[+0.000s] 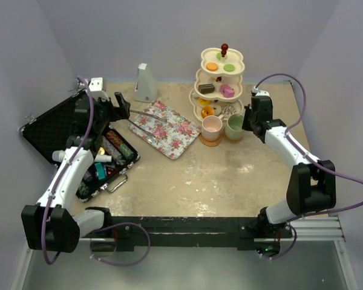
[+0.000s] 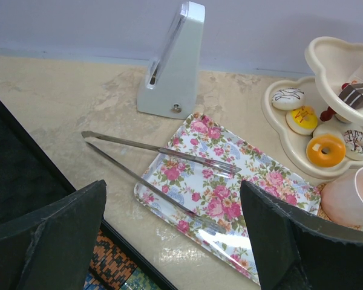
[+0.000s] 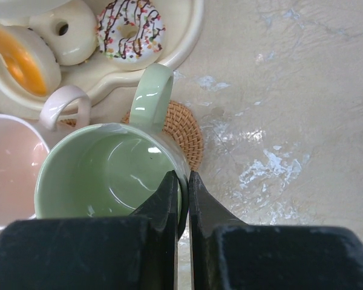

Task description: Serve the afternoon tea

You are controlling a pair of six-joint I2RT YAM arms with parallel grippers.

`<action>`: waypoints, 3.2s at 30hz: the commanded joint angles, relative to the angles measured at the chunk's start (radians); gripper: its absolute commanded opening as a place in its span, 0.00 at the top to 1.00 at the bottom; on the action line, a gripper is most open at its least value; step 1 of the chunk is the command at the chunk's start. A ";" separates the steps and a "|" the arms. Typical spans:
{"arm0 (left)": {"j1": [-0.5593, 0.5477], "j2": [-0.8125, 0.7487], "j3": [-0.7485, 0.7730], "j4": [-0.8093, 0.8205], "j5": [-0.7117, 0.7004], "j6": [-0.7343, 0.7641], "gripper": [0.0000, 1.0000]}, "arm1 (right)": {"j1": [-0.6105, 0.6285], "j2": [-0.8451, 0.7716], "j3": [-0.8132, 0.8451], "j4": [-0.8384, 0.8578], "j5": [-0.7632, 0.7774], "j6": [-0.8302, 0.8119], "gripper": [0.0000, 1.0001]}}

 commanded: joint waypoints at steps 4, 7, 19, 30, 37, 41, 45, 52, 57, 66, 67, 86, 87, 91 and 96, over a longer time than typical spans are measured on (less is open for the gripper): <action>-0.007 0.001 0.031 0.039 -0.001 -0.019 0.04 | 0.005 -0.004 0.018 0.080 0.061 0.113 1.00; -0.007 0.002 0.031 0.039 -0.001 -0.022 0.04 | 0.023 0.007 -0.002 0.100 0.078 0.160 1.00; -0.007 0.004 0.033 0.039 0.001 -0.021 0.04 | 0.080 0.051 0.021 0.087 0.246 0.262 1.00; -0.007 0.004 0.031 0.039 -0.001 -0.022 0.04 | 0.082 0.067 0.024 0.097 0.305 0.279 1.00; -0.007 0.004 0.033 0.039 -0.001 -0.022 0.04 | 0.082 0.088 0.019 0.120 0.309 0.286 1.00; -0.007 0.006 0.033 0.039 0.001 -0.022 0.04 | 0.082 0.090 0.021 0.128 0.311 0.289 1.00; -0.007 0.006 0.033 0.039 -0.001 -0.022 0.04 | 0.082 0.091 0.021 0.128 0.328 0.291 1.00; -0.007 0.004 0.034 0.039 0.002 -0.022 0.04 | 0.082 0.099 0.022 0.137 0.342 0.294 1.00; -0.007 0.003 0.033 0.039 0.002 -0.022 0.04 | 0.082 0.107 0.018 0.137 0.331 0.294 1.00; -0.007 0.002 0.034 0.039 0.002 -0.024 0.04 | 0.082 0.131 0.035 0.116 0.317 0.299 0.79; -0.007 0.002 0.034 0.039 0.002 -0.024 0.04 | 0.082 0.131 0.036 0.113 0.317 0.302 0.74; -0.007 0.006 0.031 0.038 -0.019 -0.007 0.04 | 0.069 -0.077 0.055 0.209 0.233 0.194 0.20; -0.007 0.006 0.031 0.039 -0.022 -0.007 0.03 | 0.063 -0.087 0.050 0.217 0.225 0.191 0.20; -0.007 0.003 0.025 0.048 -0.022 -0.005 0.02 | 0.045 -0.159 0.006 0.310 0.191 0.174 0.20; -0.007 -0.039 -0.004 0.094 -0.030 0.028 0.02 | 0.045 -0.292 -0.044 0.425 0.182 0.116 0.20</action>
